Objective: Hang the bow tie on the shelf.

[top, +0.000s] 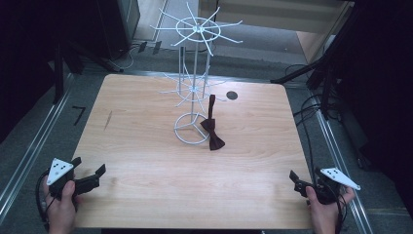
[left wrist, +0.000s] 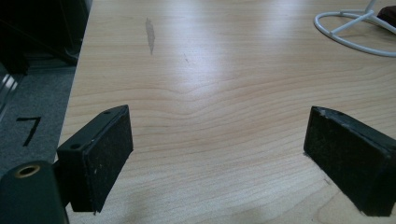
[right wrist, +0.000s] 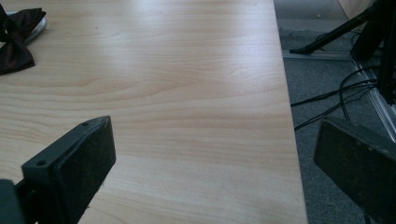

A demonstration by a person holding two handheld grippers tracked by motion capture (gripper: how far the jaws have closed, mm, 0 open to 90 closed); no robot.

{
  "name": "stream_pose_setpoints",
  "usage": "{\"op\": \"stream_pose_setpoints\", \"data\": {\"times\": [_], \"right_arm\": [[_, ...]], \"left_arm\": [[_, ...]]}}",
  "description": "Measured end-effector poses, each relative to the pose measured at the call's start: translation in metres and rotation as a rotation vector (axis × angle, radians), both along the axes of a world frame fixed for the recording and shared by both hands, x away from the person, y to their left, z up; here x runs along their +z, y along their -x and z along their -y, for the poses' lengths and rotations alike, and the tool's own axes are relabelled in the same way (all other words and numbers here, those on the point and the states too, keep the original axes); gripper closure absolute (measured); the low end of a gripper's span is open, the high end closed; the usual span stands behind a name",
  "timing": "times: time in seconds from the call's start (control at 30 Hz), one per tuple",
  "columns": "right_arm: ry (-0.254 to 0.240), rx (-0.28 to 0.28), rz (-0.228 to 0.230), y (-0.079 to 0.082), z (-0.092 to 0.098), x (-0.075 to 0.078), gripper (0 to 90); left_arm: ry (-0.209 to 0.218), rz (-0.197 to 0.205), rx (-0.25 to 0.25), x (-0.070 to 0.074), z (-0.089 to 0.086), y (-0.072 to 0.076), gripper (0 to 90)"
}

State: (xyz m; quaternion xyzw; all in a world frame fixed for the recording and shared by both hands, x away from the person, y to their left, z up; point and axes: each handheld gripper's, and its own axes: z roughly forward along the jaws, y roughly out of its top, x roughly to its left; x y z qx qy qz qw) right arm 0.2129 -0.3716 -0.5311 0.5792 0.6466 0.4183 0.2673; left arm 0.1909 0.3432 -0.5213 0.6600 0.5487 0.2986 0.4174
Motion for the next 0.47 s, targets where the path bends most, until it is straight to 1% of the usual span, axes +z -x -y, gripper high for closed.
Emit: {"op": "stream_pose_setpoints", "data": {"times": [0.17,0.27,0.47], "right_arm": [[-0.008,-0.014,-0.008,0.007,0.008,-0.005,0.0],[-0.025,-0.020,-0.010,0.011,0.013,-0.007,0.0],[-0.035,-0.028,-0.020,0.016,0.016,-0.013,0.0]], "left_arm": [[-0.001,0.002,0.000,0.000,0.000,0.000,8.9],[0.000,0.002,0.000,0.000,0.000,0.000,8.9],[-0.005,0.002,0.001,0.000,0.001,0.000,8.9]]}}
